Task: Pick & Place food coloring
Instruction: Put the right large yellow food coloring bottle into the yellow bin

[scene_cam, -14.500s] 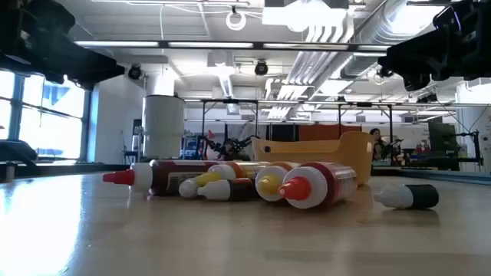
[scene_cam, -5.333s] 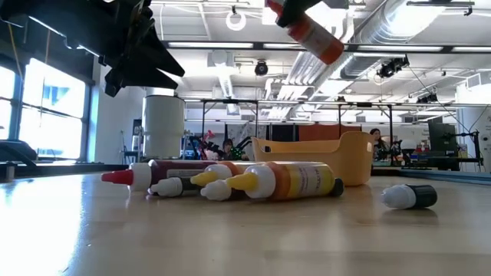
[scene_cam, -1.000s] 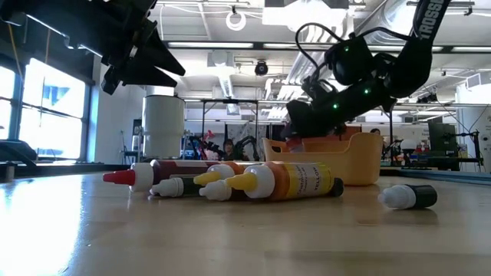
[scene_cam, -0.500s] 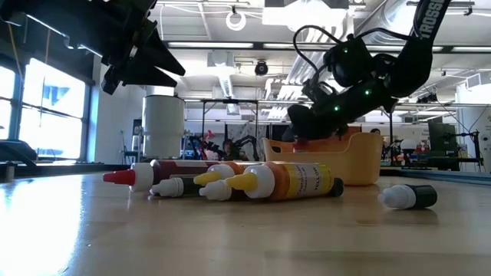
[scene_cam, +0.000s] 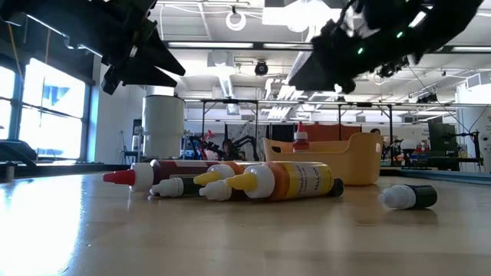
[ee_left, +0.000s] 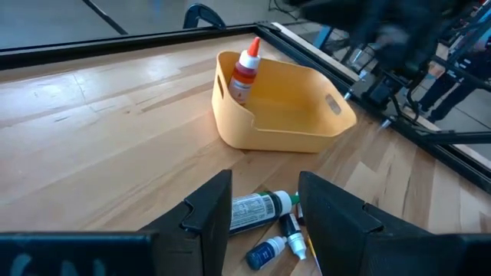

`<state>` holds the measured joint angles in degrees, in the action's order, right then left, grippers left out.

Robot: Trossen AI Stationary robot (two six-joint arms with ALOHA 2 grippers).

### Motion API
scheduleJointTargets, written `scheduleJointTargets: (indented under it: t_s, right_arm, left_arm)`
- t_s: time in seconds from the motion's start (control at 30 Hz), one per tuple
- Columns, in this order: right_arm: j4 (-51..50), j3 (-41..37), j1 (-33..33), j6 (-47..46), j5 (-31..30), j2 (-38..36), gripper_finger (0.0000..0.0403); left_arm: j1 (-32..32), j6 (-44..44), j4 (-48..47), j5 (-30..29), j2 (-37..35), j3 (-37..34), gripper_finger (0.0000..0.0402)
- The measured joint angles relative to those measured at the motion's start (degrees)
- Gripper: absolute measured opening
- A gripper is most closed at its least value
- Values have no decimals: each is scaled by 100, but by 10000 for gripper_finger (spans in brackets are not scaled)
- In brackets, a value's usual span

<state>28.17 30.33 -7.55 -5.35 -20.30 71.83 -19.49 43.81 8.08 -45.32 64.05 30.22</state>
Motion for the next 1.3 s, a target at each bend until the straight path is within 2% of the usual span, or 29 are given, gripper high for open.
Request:
scheduleJointTargets:
  t_s: [0.13,0.23,0.37,0.5,0.63,0.73,0.8,0.9,1.03,1.3]
  right_arm:
    - [-335,0,675,-115,1116,-546,166]
    - [-126,0,1323,-33,1816,-544,165]
    - [547,0,2247,566,1936,-24,165]
    - [948,134,2776,830,1941,774,166]
    - [309,742,2891,781,1676,1664,166]
    - [-715,1445,2813,859,1607,2375,165]
    - [-1426,1952,2767,1040,1609,2773,165]
    - [-2435,2693,2710,1207,1607,3226,165]
    - [-3383,3442,2692,1188,1622,3658,165]
    - [-3862,4033,2716,1467,1947,4342,165]
  left_arm:
    - [0,-1,89,-3,0,0,152]
    - [0,0,146,-7,0,4,152]
    - [0,0,145,-14,0,4,152]
    - [-2,0,144,235,1,4,152]
    - [-2,2,164,1146,0,4,152]
    - [-3,1,262,2036,76,4,152]
    - [-9,1,295,2371,193,3,152]
    - [-3,2,510,2452,422,8,152]
    - [1,0,522,2176,616,41,152]
    - [0,-370,504,2050,634,279,152]
